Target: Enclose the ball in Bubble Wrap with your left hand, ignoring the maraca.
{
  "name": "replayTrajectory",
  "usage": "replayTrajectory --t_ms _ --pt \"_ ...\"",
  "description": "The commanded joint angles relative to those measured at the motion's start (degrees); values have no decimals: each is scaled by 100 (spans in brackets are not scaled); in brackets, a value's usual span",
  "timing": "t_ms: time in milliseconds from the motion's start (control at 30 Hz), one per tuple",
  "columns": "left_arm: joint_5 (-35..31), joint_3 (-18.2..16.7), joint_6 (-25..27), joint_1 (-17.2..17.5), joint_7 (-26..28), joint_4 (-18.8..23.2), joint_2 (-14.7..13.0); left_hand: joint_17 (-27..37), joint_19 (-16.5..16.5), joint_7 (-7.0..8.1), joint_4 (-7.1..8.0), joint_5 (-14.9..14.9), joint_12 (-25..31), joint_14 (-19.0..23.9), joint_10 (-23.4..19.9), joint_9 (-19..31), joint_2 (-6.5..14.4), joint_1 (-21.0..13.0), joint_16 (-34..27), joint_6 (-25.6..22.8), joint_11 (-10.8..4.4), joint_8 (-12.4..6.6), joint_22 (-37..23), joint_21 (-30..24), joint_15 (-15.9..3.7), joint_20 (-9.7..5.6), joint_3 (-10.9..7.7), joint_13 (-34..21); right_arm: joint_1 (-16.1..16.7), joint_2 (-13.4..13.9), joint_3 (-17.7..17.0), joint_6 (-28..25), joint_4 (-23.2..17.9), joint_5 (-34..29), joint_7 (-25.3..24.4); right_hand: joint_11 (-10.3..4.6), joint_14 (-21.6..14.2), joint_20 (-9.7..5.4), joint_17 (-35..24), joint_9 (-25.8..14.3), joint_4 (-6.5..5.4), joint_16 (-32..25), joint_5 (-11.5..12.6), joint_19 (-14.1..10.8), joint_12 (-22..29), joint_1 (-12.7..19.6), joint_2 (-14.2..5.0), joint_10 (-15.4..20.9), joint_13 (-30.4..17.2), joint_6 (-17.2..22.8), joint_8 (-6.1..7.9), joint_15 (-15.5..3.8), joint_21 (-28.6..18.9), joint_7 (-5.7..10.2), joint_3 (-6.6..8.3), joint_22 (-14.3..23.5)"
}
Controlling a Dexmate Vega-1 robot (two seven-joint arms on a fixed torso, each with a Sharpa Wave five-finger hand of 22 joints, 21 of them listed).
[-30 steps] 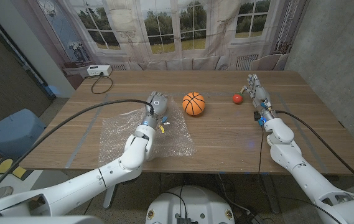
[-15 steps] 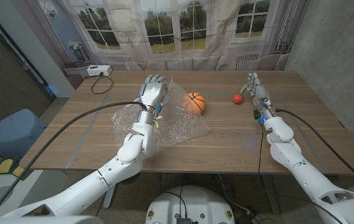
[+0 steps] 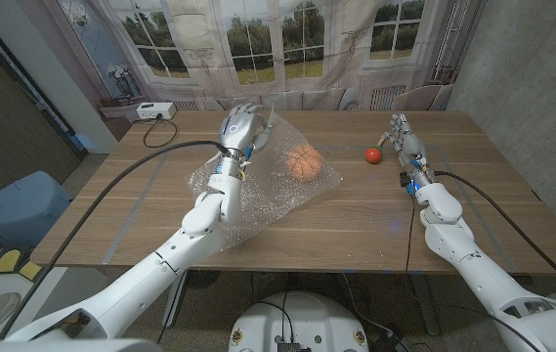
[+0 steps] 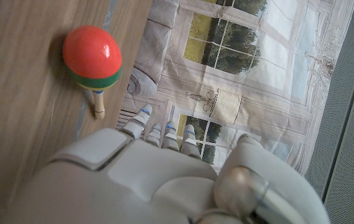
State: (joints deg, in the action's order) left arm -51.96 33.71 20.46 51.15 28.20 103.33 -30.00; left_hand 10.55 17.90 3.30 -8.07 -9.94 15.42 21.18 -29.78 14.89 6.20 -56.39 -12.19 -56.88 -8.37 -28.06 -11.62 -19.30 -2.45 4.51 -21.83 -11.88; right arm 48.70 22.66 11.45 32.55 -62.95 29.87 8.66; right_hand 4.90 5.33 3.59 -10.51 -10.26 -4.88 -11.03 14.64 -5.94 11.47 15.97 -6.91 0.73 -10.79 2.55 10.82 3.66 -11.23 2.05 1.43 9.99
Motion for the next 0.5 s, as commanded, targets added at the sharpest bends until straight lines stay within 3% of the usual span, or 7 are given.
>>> replayTrajectory --t_ms 33,233,500 --pt "459 -153 -725 -664 -1423 -224 116 9 -11 138 13 12 -52 -86 83 4 -29 69 43 -125 -1 -48 -26 -1 -421 53 63 -18 16 -18 -52 118 81 70 29 31 1 -13 -18 -15 9 -2 20 -43 1 0 27 41 -11 -1 -5 -28 -15 37 9 11" --pt "642 -150 -890 -874 -2276 -182 75 7 -57 155 0 13 -96 -188 149 -23 -30 65 80 -151 26 -41 -28 11 -356 79 101 -22 11 -25 -74 161 133 108 65 28 -5 -13 -18 -15 11 -4 21 -43 -1 -3 27 42 -11 1 -5 -32 -14 37 9 11" --pt "168 32 -519 -1028 -2563 -216 175 6 -84 104 -21 8 -118 -223 171 -47 10 25 86 -126 83 -14 -31 15 -344 92 112 -27 -41 -44 -85 206 256 167 153 42 -5 -9 -18 -15 13 -2 21 -43 -3 -5 26 42 -11 8 -2 -29 -14 37 10 11"
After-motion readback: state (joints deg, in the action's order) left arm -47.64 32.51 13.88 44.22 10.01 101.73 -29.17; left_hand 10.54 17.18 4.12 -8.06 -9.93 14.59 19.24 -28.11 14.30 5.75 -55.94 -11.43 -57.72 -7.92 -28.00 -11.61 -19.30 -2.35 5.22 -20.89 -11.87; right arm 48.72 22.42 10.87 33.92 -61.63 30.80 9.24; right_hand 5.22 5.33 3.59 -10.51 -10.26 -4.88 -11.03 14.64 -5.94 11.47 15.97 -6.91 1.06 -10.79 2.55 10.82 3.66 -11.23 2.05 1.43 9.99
